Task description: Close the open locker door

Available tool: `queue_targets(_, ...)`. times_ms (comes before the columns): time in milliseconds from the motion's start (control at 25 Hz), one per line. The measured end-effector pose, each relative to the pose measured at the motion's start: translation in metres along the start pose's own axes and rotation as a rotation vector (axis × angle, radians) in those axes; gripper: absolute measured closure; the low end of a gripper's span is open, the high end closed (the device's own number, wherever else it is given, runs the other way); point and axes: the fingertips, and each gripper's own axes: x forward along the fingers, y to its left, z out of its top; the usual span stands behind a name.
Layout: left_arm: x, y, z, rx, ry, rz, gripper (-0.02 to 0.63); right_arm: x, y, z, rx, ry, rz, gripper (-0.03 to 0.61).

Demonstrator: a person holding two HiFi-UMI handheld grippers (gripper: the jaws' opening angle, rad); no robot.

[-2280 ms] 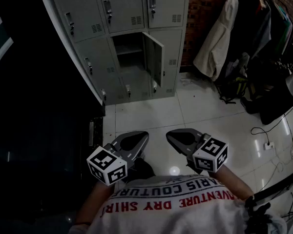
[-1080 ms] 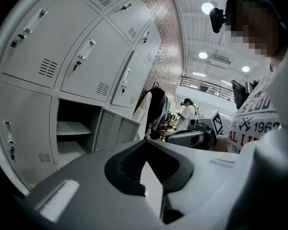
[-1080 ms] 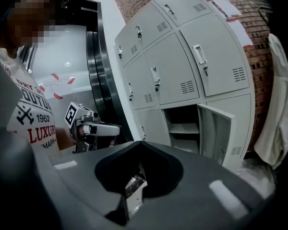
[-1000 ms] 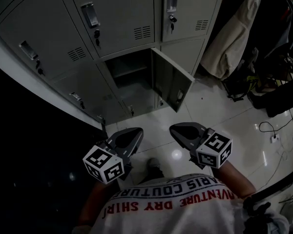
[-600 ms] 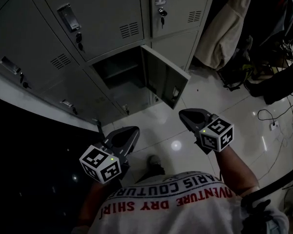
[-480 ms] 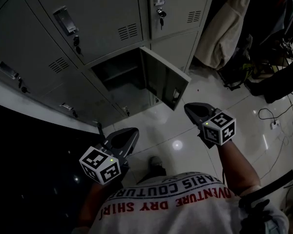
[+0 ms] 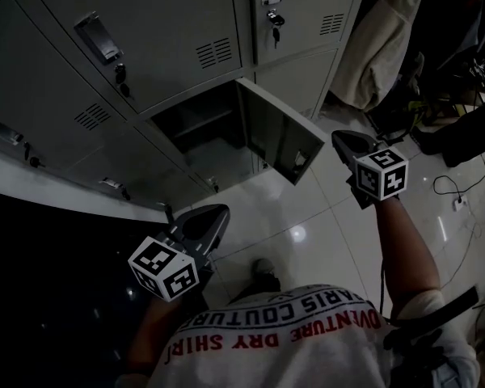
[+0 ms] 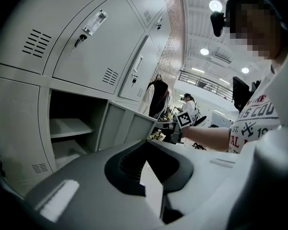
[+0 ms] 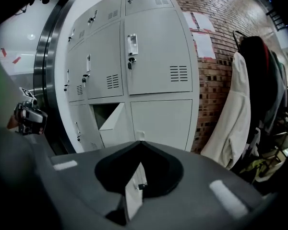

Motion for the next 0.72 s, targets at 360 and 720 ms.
queue_targets(360, 0.009, 0.011, 0.000, 0.020, 0.018, -0.020, 0.609, 0.023, 0.018, -0.005, -0.005, 0.033, 0.074, 0.581)
queue_targets(720, 0.009, 0.025, -0.010, -0.017, 0.020, -0.021, 0.609, 0.029, 0.087, -0.020, -0.142, 0.057, 0.192, 0.581)
